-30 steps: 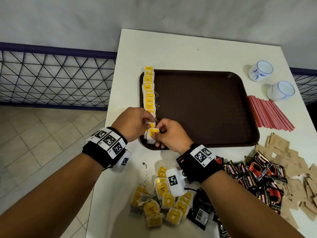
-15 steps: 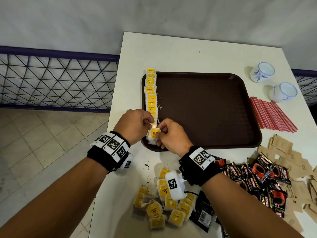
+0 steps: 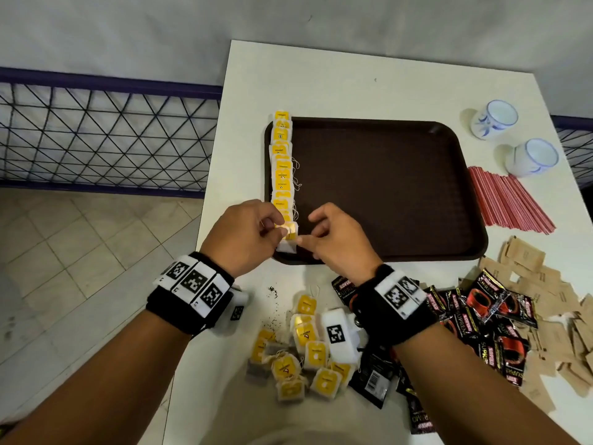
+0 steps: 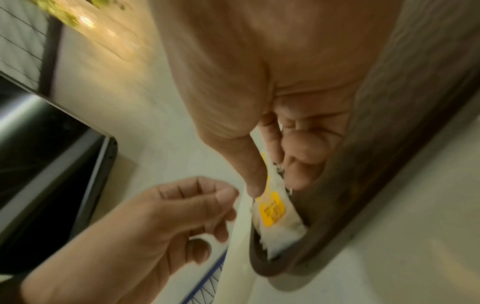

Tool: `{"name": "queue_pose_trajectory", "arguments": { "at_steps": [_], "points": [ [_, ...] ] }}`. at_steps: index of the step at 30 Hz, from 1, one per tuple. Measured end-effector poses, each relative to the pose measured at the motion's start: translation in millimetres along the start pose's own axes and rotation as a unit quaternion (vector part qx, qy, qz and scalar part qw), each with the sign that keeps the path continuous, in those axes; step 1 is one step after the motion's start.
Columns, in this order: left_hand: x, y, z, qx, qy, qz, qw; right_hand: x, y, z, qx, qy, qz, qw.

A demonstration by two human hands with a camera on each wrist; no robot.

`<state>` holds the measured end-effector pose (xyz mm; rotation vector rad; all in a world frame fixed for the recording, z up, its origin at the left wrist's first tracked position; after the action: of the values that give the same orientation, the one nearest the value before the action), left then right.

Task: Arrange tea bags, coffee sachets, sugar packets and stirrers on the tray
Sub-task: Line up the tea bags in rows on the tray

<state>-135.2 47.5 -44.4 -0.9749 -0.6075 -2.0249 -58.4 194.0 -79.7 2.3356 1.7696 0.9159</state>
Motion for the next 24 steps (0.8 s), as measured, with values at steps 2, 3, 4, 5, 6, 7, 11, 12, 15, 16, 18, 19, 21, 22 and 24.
{"name": "queue_pose_trajectory", "arguments": {
  "at_steps": [2, 3, 4, 5, 6, 7, 11, 12, 15, 16, 18, 19, 21, 22, 24],
  "points": [
    [-7.4, 21.4, 4.4, 0.006, 0.009, -0.033, 0.999, 8.7, 22.2, 5.1, 0.011, 0.030, -0.041, 0.999],
    [-13.0, 32.7, 6.2, 0.007, 0.010, -0.054, 0.998, 9.5, 34.7, 9.6, 0.010, 0.055, -0.074, 0.996],
    [-20.4, 44.4, 8.0, 0.007, 0.009, -0.080, 0.997, 8.2, 48.0, 16.0, 0.003, 0.083, -0.109, 0.991],
    [-29.3, 55.0, 8.8, 0.008, 0.005, -0.110, 0.994, 5.7, 59.3, 23.8, -0.007, 0.108, -0.140, 0.984],
    [-39.3, 64.7, 10.3, 0.010, -0.002, -0.144, 0.990, 2.8, 68.6, 31.9, -0.014, 0.129, -0.163, 0.978],
    [-50.7, 73.4, 12.2, 0.012, -0.013, -0.179, 0.984, 0.4, 76.0, 39.1, -0.018, 0.151, -0.179, 0.972],
    [-85.4, 93.8, 18.9, 0.020, -0.091, -0.268, 0.959, -3.5, 87.5, 53.9, -0.011, 0.177, -0.185, 0.966],
    [-90.2, 95.7, 20.0, 0.018, -0.105, -0.273, 0.956, -3.2, 88.2, 54.4, -0.004, 0.176, -0.179, 0.968],
    [-96.7, 97.5, 23.9, 0.004, -0.109, -0.267, 0.957, -7.5, 88.9, 46.5, 0.033, 0.190, -0.167, 0.967],
    [-97.2, 97.5, 25.1, 0.002, -0.098, -0.263, 0.960, -10.7, 88.8, 42.5, 0.052, 0.204, -0.168, 0.963],
    [-96.3, 97.3, 28.4, 0.001, -0.070, -0.255, 0.964, -17.0, 87.7, 36.5, 0.080, 0.232, -0.179, 0.953],
    [-94.9, 97.0, 30.2, -0.001, -0.052, -0.249, 0.967, -20.1, 87.0, 35.0, 0.088, 0.241, -0.189, 0.948],
    [-90.9, 96.8, 30.6, -0.001, -0.004, -0.237, 0.972, -27.4, 85.1, 32.7, 0.105, 0.263, -0.214, 0.935],
    [-89.3, 97.5, 30.1, 0.000, 0.021, -0.236, 0.971, -30.9, 84.8, 32.7, 0.115, 0.278, -0.226, 0.927],
    [-86.3, 100.1, 28.0, 0.004, 0.058, -0.237, 0.970, -37.4, 84.1, 32.7, 0.138, 0.313, -0.241, 0.908]
  ]
}}
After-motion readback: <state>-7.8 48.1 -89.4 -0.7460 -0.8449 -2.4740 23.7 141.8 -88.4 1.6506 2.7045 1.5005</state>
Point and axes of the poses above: each hand's wrist, its own y-axis away from the middle knuckle, its own x-axis out of the back of the hand, z = x × y, the point moved 10 cm from there along -y, towards the middle knuckle, and after that the axes turned 8 degrees about -y, right-handed, at the moved point
